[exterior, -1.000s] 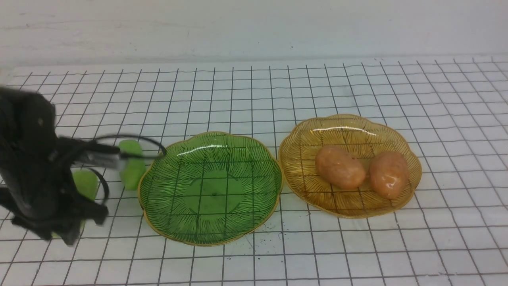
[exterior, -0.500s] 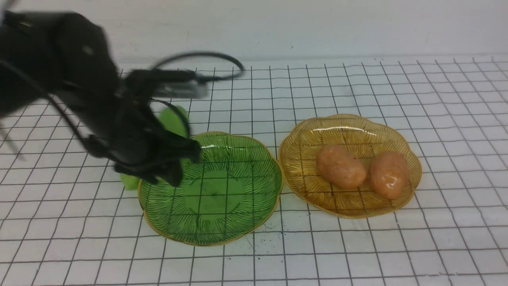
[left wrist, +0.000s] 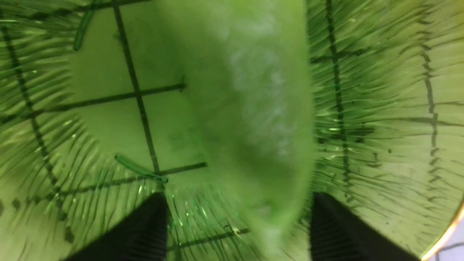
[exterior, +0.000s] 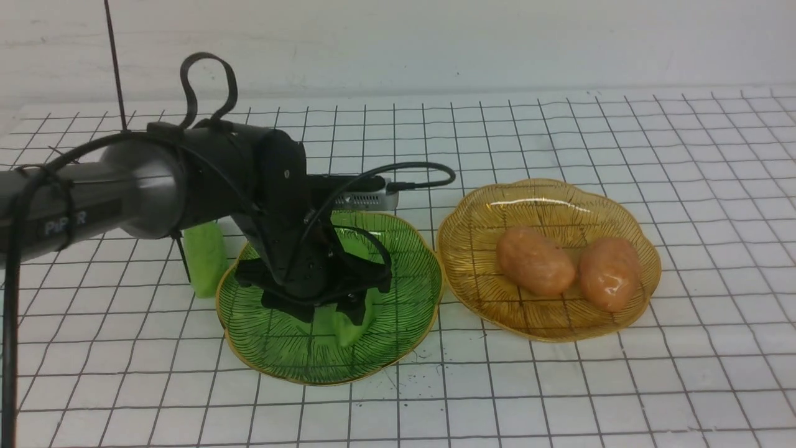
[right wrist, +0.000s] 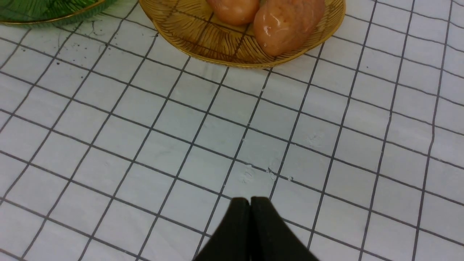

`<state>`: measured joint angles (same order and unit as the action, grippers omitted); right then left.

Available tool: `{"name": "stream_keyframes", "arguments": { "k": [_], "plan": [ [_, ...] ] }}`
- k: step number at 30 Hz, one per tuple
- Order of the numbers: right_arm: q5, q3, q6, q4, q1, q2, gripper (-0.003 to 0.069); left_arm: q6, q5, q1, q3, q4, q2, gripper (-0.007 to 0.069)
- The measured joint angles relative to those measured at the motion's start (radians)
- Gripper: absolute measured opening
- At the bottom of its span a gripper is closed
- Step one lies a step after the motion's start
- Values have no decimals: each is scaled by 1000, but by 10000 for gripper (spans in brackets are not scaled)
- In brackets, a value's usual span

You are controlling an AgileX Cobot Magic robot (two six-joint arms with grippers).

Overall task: Put different types of vegetables on the plate.
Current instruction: 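Put the green cucumber next to the left plate into that plate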

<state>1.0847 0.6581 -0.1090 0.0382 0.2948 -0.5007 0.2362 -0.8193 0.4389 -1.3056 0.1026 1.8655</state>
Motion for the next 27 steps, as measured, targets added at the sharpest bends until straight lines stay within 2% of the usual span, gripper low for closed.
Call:
{"name": "stream_keyframes", "arguments": {
  "k": [4, 9, 12, 15, 21, 27],
  "plan": [
    [-6, 0, 0, 7, 0, 0, -15, 0, 0, 0, -20, -17, -11, 572],
    [-7, 0, 0, 9, 0, 0, -15, 34, 1, -33, -85, -161, -39, 574],
    [-8, -4, 0, 19, 0, 0, -15, 179, 24, -121, -111, -306, -38, 533],
    [-17, -21, 0, 29, 0, 0, -15, 313, 31, -200, -112, -351, -19, 498],
    [-25, -59, 0, 61, 0, 0, -15, 457, 78, -338, -112, -343, 44, 429],
    [-24, -61, 0, 78, 0, 0, -15, 490, 146, -397, -112, -269, 97, 359]
  ]
}}
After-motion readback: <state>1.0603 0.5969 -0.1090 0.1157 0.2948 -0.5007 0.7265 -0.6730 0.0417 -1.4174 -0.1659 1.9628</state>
